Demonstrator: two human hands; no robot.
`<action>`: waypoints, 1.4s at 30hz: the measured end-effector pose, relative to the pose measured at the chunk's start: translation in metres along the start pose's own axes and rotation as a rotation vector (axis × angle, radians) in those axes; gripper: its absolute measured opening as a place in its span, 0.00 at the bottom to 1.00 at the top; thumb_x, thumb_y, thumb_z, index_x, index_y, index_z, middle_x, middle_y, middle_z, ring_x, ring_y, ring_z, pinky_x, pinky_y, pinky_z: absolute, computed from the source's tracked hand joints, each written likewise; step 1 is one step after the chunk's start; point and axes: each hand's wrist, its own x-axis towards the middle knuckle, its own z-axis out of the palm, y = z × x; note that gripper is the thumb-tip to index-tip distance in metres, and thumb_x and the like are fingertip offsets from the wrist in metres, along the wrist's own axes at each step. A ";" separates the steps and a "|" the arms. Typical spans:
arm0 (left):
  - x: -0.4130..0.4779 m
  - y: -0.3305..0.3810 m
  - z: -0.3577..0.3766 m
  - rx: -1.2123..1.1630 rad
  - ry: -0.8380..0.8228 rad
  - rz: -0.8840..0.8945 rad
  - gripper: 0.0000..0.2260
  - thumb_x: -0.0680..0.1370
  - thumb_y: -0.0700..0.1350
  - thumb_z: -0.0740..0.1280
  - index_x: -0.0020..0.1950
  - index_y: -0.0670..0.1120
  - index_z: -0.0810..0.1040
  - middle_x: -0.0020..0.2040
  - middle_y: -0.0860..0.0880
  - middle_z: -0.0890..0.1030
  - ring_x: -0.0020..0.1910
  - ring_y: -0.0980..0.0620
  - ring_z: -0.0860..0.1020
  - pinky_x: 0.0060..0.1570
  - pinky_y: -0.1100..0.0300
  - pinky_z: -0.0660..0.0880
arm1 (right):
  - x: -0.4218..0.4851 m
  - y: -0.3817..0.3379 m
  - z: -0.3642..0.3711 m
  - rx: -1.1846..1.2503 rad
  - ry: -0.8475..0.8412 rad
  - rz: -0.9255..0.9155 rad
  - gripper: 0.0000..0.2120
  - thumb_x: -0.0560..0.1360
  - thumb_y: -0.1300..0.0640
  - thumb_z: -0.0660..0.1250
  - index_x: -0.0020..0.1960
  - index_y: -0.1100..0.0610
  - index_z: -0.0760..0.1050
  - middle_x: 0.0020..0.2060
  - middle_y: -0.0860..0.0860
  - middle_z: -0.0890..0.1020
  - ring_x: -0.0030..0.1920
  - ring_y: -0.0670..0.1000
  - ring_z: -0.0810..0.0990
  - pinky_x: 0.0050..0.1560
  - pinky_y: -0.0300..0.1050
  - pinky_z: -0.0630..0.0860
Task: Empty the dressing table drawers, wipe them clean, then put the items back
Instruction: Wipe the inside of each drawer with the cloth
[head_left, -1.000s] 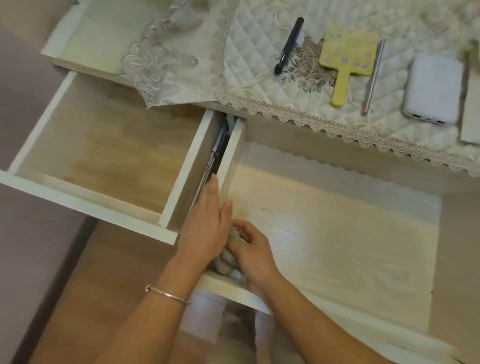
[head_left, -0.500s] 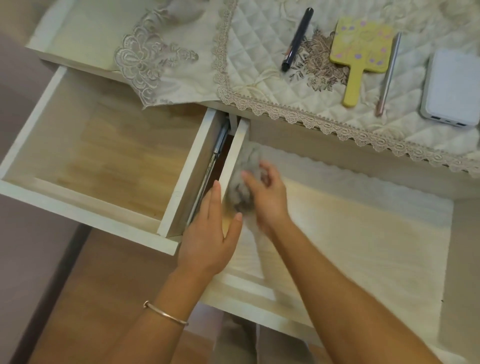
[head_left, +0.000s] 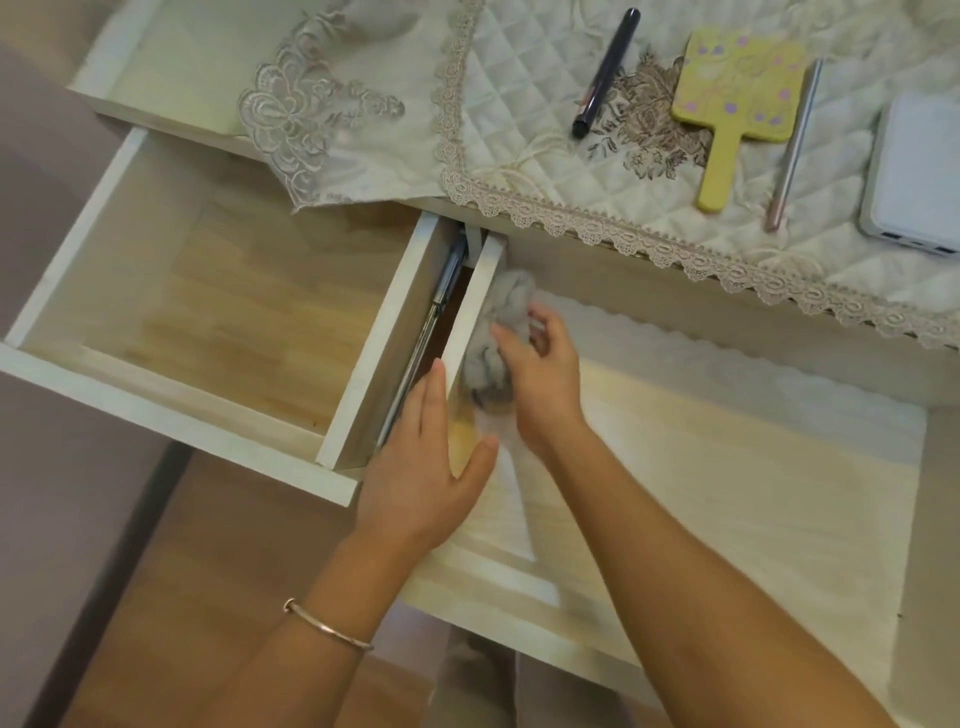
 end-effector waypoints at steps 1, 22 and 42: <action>0.002 0.001 -0.003 -0.017 0.006 -0.008 0.35 0.76 0.62 0.53 0.75 0.50 0.42 0.76 0.52 0.51 0.71 0.52 0.61 0.58 0.53 0.68 | -0.014 0.009 0.000 -0.016 -0.019 0.019 0.14 0.73 0.60 0.68 0.56 0.50 0.72 0.58 0.51 0.77 0.58 0.49 0.76 0.59 0.47 0.76; 0.066 0.021 -0.005 -0.032 0.130 0.126 0.35 0.73 0.62 0.53 0.76 0.48 0.47 0.75 0.49 0.56 0.71 0.50 0.60 0.62 0.50 0.66 | -0.001 0.011 -0.006 0.046 -0.072 0.054 0.12 0.74 0.61 0.67 0.51 0.46 0.74 0.54 0.52 0.80 0.54 0.53 0.80 0.57 0.55 0.77; 0.094 0.025 -0.004 0.003 0.138 0.233 0.23 0.79 0.43 0.50 0.75 0.41 0.52 0.75 0.44 0.53 0.73 0.49 0.55 0.65 0.61 0.55 | 0.037 -0.022 -0.063 0.584 1.000 -0.188 0.14 0.73 0.65 0.68 0.53 0.55 0.67 0.51 0.51 0.75 0.52 0.47 0.75 0.50 0.30 0.72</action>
